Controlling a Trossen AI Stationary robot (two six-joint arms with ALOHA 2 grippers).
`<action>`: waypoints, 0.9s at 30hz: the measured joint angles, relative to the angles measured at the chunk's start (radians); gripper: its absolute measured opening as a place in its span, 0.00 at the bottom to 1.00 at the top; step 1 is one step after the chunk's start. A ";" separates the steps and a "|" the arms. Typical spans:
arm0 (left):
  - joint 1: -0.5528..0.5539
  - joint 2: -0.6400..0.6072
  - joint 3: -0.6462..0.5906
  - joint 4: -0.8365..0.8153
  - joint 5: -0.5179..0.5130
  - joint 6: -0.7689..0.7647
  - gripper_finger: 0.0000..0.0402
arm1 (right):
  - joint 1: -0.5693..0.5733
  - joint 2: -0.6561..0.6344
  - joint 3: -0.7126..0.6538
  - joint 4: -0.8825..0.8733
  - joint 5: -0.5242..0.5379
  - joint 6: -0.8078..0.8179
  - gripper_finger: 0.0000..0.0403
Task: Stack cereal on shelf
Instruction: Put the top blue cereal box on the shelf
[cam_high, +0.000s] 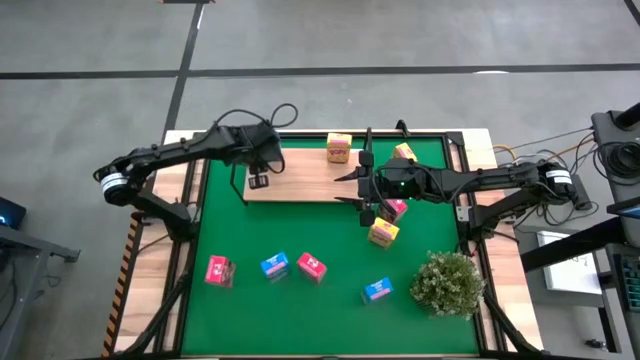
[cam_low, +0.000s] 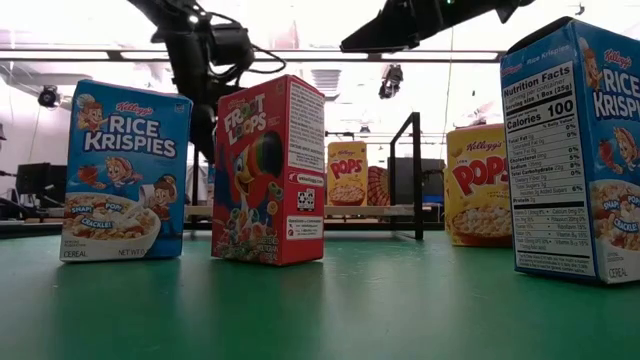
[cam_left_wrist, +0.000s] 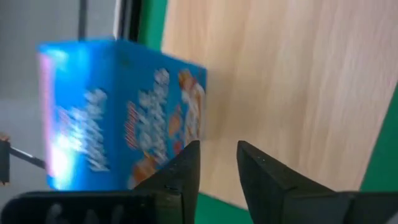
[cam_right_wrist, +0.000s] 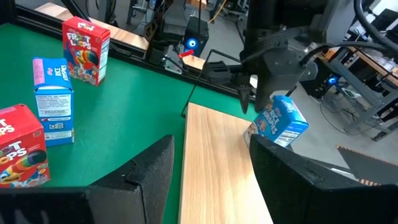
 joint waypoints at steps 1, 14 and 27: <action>0.000 0.000 0.000 0.011 -0.005 0.000 0.21 | 0.000 0.000 0.000 0.000 0.000 0.000 0.50; 0.021 0.000 -0.001 0.045 -0.112 0.001 0.19 | 0.000 0.000 0.000 0.000 0.000 -0.005 0.50; 0.033 0.000 -0.002 0.047 -0.141 -0.017 0.19 | 0.000 0.000 0.000 0.000 0.000 -0.005 0.50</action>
